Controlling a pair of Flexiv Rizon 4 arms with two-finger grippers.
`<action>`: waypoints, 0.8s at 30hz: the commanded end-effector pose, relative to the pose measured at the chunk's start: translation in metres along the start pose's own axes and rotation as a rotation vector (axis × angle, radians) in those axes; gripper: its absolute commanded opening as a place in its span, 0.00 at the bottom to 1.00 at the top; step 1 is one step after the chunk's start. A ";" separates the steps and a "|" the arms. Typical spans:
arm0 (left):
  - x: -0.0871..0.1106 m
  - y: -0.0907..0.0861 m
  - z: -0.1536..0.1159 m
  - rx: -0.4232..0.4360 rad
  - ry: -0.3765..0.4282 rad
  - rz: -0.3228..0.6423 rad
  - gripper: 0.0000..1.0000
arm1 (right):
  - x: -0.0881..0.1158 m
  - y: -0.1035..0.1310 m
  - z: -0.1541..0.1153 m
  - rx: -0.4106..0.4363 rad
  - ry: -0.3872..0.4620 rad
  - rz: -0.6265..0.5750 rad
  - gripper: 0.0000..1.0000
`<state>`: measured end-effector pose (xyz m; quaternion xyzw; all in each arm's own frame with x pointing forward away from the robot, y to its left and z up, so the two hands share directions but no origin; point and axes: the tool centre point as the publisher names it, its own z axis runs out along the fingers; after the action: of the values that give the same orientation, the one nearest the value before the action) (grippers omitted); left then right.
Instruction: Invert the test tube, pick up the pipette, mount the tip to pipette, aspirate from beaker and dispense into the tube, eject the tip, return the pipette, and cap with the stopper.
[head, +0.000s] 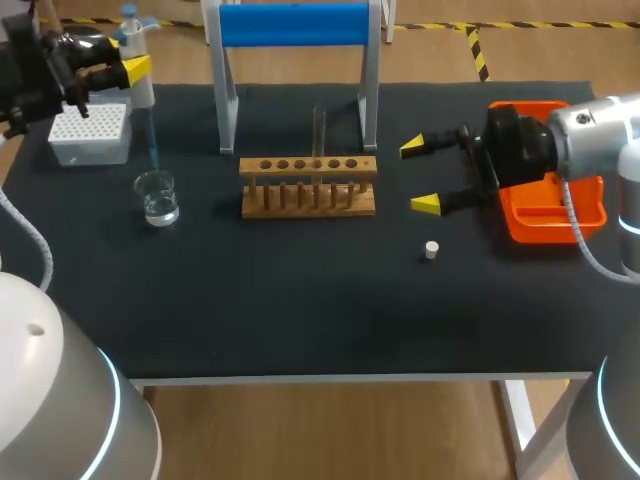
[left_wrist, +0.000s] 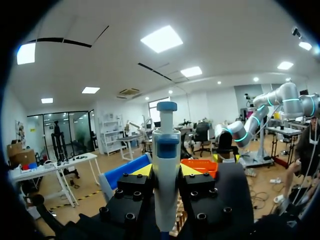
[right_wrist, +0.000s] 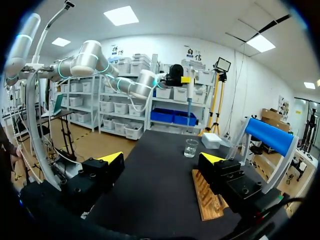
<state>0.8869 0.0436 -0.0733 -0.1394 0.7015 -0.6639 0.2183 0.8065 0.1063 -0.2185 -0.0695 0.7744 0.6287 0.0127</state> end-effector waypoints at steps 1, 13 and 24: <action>-0.008 0.008 0.000 0.020 0.005 0.006 0.00 | 0.000 0.000 -0.001 0.002 0.002 0.000 1.00; -0.017 0.019 -0.002 0.023 -0.001 -0.002 0.00 | 0.000 0.000 -0.001 0.002 0.002 0.000 1.00; -0.021 0.022 -0.005 0.024 -0.006 -0.008 0.00 | 0.000 0.000 -0.001 0.002 0.002 0.000 1.00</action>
<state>0.9037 0.0585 -0.0922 -0.1432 0.6919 -0.6724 0.2206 0.8064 0.1063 -0.2184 -0.0696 0.7745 0.6286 0.0127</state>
